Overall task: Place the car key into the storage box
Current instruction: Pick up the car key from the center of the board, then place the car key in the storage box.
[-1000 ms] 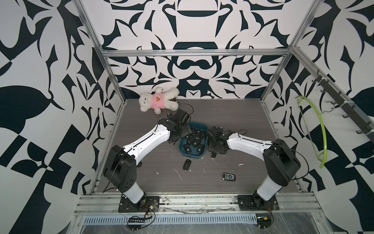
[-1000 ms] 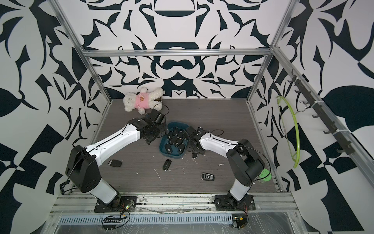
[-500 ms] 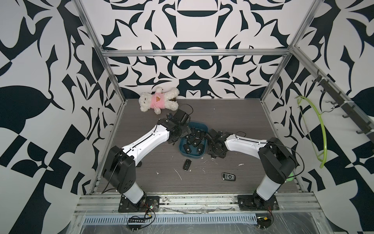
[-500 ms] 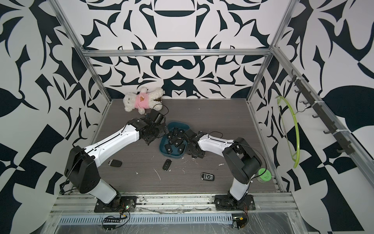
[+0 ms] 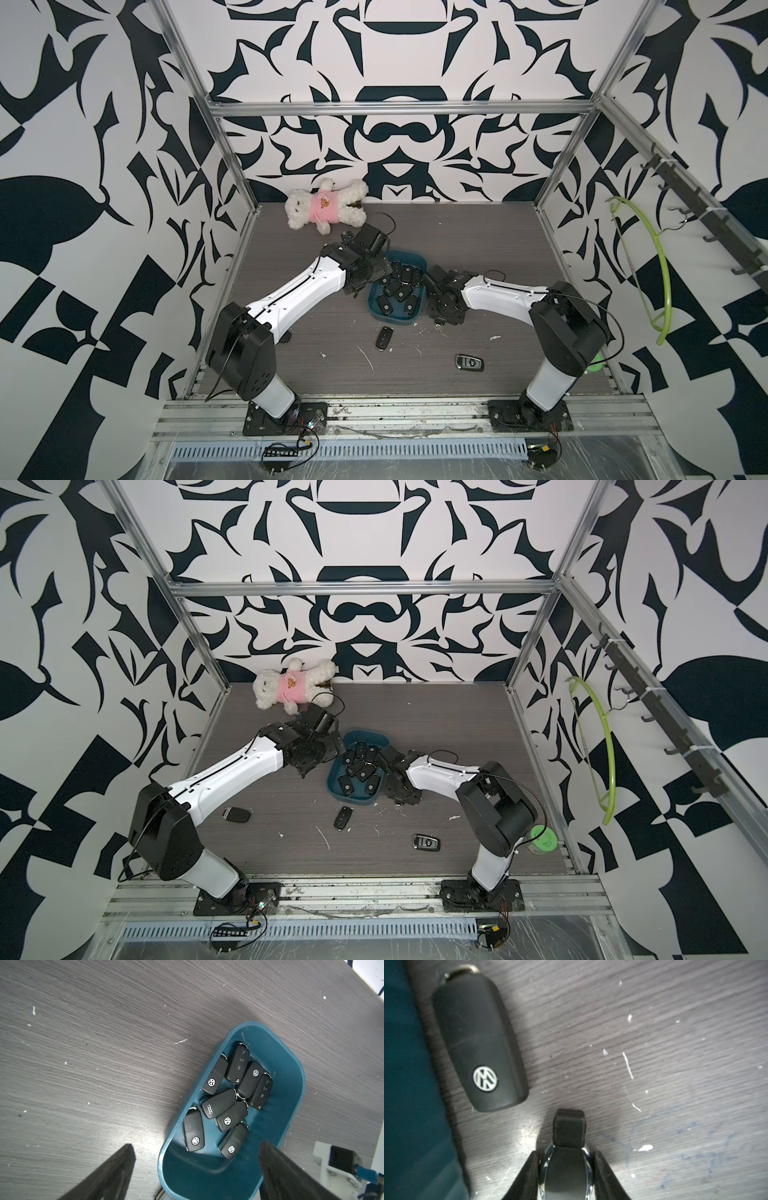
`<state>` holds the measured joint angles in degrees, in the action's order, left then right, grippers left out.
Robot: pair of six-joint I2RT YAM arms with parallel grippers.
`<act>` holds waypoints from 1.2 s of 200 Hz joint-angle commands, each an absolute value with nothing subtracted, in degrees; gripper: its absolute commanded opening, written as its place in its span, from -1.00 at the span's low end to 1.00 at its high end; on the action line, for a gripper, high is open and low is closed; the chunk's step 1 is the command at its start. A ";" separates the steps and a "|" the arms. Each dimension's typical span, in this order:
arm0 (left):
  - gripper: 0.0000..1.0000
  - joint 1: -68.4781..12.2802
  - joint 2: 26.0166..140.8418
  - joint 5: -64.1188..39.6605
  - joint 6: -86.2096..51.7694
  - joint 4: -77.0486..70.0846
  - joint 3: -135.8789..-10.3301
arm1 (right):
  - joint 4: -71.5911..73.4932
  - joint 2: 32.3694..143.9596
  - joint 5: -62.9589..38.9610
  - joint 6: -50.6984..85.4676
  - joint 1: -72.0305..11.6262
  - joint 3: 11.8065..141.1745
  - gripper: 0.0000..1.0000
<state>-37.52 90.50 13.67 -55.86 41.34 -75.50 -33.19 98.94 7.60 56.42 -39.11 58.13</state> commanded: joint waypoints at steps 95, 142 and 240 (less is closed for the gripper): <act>0.98 -36.51 83.51 17.52 -53.56 41.55 -72.89 | -39.14 95.68 11.18 38.46 -41.14 77.73 -0.27; 0.98 -33.52 78.23 17.87 -53.61 40.46 -69.77 | -37.97 103.07 6.98 32.08 -45.08 83.71 -0.27; 0.98 -31.20 76.75 17.79 -54.05 40.89 -68.53 | -37.18 114.83 4.44 28.17 -49.15 87.53 -0.29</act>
<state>-31.55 76.58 17.39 -54.19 40.47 -68.95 -37.45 114.98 4.97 29.63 -48.82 84.90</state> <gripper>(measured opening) 0.992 0.391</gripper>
